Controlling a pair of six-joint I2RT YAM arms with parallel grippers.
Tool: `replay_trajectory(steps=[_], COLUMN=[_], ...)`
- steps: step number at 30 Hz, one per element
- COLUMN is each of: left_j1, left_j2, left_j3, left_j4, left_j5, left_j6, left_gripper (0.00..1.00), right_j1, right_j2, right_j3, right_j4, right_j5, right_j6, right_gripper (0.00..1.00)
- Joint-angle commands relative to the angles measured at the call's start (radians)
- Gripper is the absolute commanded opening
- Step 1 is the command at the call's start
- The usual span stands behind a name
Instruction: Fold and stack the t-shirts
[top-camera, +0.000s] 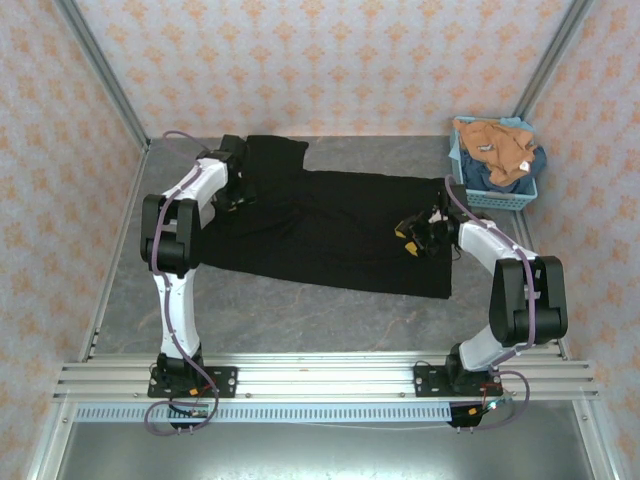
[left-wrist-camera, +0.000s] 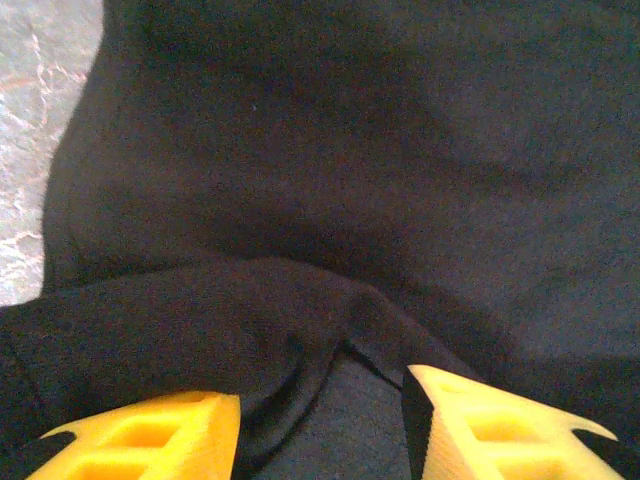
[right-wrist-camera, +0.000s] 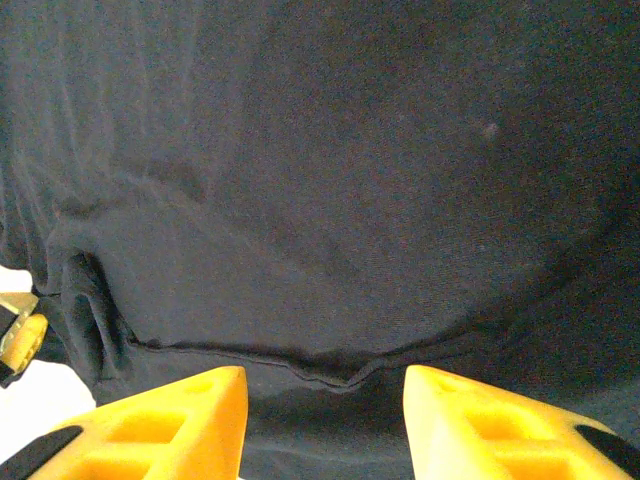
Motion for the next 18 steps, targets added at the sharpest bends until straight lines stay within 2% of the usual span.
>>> replay_trajectory(steps=[1, 5, 11, 18], left_j1=[-0.021, -0.029, -0.033, -0.034], left_j2=[0.029, 0.047, 0.023, -0.004], left_j3=[0.047, 0.064, 0.049, 0.018], left_j4=[-0.089, -0.139, -0.149, -0.128], left_j5=[-0.052, -0.114, -0.143, -0.138], left_j6=[0.009, -0.001, -0.004, -0.003], left_gripper=[0.45, 0.40, 0.32, 0.15], right_j1=[0.006, 0.006, 0.006, 0.006], right_j2=[-0.019, -0.020, -0.020, -0.021], right_j3=[-0.006, -0.006, -0.004, -0.006], right_j4=[-0.013, -0.016, -0.020, -0.016], right_j5=[0.008, 0.008, 0.008, 0.008], right_j6=[-0.014, -0.015, -0.018, -0.015], right_gripper=[0.45, 0.45, 0.45, 0.45])
